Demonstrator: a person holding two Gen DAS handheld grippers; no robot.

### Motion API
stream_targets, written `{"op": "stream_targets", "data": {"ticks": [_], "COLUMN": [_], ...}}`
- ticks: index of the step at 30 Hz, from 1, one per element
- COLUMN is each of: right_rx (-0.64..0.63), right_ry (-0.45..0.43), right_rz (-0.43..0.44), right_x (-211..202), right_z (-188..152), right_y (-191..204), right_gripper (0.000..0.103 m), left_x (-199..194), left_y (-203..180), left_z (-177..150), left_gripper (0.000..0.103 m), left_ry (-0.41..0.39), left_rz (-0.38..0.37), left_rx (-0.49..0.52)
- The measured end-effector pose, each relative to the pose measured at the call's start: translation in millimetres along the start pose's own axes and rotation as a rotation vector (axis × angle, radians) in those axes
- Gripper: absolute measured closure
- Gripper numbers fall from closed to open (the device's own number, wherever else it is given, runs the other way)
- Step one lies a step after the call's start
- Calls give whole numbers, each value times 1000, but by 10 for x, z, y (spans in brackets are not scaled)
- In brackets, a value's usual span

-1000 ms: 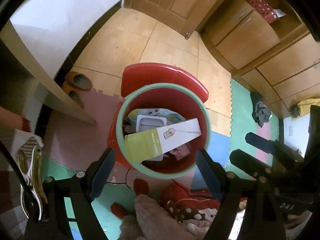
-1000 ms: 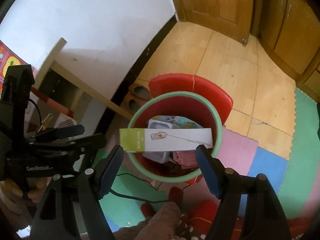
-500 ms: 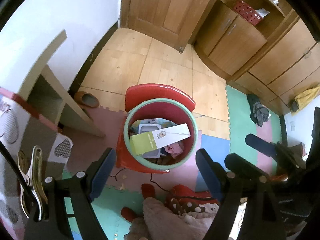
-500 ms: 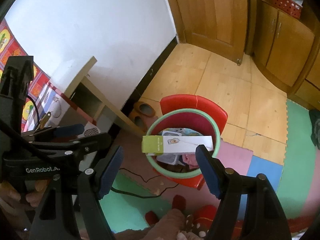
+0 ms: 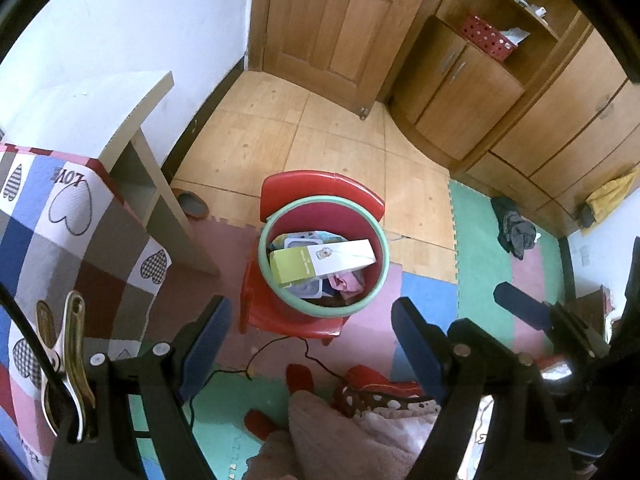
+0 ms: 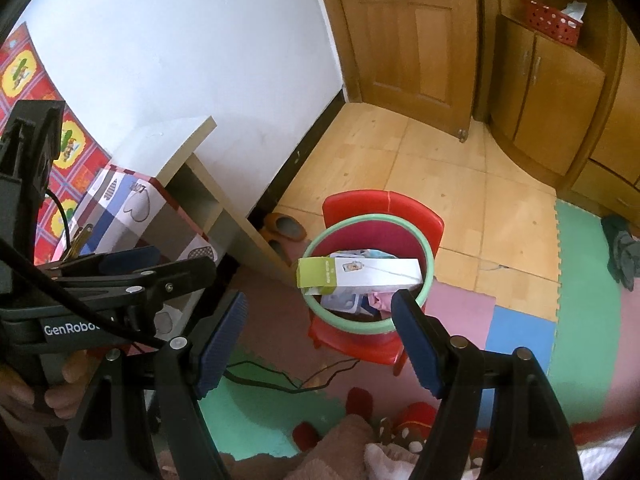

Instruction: Collect trash

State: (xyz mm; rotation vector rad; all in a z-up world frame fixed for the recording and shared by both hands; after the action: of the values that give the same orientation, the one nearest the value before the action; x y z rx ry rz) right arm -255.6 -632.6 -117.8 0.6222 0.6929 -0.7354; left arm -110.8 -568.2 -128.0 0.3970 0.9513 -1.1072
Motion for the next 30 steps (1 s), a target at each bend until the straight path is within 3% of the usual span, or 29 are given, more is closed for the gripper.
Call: {"op": "stream_targets", "data": {"ticks": [13, 30], "right_rx": [-18, -35], "right_ry": [-11, -22], "right_rz": [-14, -17], "right_x": [-158, -220], "right_z": [-178, -200], "right_y": [161, 205], "right_gripper": [27, 27], "left_x": [-219, -266], "left_y": [55, 95], "left_z": [-226, -282], "left_gripper": [18, 18], "left_ry": [3, 7], "left_rz": [13, 25], "left_rx": [4, 6]}}
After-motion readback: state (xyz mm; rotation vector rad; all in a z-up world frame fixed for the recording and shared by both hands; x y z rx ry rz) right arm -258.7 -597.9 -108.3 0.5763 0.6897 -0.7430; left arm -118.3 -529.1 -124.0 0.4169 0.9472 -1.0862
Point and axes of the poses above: each gripper's, at about its wrist camera, not at the fingertips, and x roughly the way its jaws point, y to its left, z to its top, the point moved 2 cm from there along x, roughly the way its jaws point, and after that the axes turned 12 degrees about -y, right-handed, at the moved point
